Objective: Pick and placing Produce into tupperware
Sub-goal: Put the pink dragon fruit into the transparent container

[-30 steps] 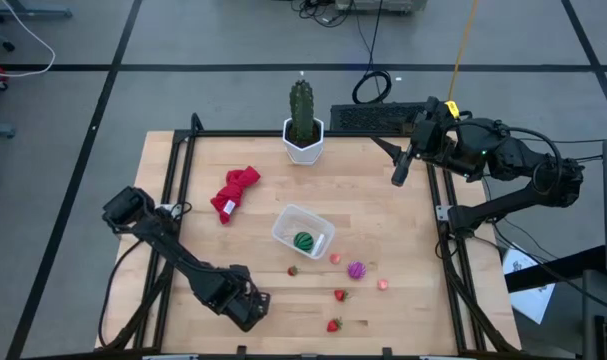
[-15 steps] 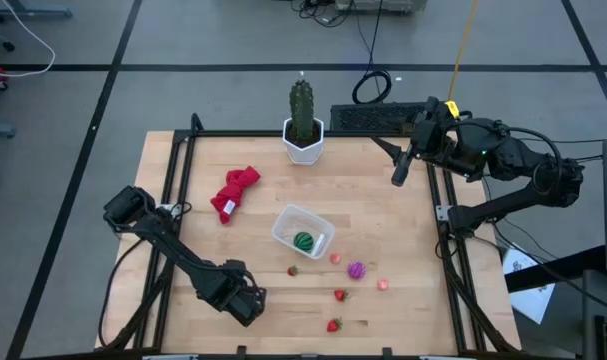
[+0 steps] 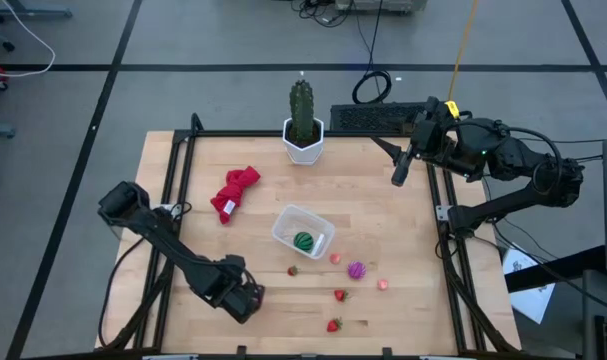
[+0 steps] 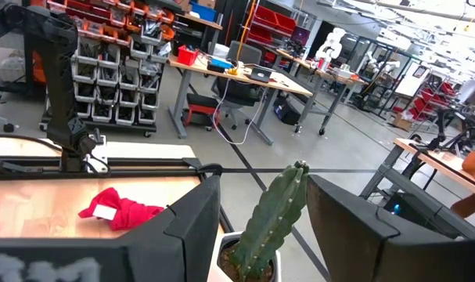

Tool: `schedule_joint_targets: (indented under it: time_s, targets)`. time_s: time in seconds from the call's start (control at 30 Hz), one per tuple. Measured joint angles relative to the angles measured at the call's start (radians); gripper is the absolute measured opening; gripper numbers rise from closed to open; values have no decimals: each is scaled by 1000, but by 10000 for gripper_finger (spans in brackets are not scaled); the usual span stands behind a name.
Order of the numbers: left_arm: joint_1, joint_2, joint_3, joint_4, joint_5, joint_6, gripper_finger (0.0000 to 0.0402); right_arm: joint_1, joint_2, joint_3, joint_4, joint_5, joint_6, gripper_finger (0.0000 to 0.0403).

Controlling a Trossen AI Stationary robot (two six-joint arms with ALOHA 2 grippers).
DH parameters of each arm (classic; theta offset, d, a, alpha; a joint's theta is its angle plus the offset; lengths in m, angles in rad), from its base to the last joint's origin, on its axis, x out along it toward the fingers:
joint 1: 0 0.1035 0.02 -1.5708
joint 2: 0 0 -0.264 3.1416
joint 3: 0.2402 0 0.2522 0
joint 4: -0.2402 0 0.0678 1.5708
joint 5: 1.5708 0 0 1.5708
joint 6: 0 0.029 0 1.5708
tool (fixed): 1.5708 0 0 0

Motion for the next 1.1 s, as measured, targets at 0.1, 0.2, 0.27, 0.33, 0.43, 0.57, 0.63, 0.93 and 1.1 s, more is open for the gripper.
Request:
schedule_joint_targets:
  time_s: [0.1, 0.2, 0.27, 0.33, 0.43, 0.57, 0.63, 0.93, 1.1]
  targets:
    - [0, -26, 0, -3, -39, 85, 253, 0, 0, 0, 0, 0, 1, 183]
    - [0, -50, 0, -5, -48, 211, 253, 0, 0, 0, 0, 0, 2, 183]
    - [0, -67, 0, -4, -48, 305, 253, 0, 0, 0, 0, 0, 2, 183]
    - [0, -84, 0, 0, -47, 391, 253, 0, 0, 0, 0, 0, 2, 183]
    - [0, -97, 0, 22, -39, 483, 253, 0, 0, 0, 0, 0, 3, 183]
    - [0, -98, 0, 99, 0, 602, 253, 0, 0, 0, 0, 0, 3, 183]
    - [3, -98, 0, 120, 13, 624, 253, 0, 0, 0, 0, 0, 18, 183]
    - [36, -84, 0, 102, 9, 633, 253, 0, 0, 0, 10, 0, 108, 183]
    - [39, -70, 0, 103, 16, 607, 253, 0, 0, 0, 10, 0, 108, 183]
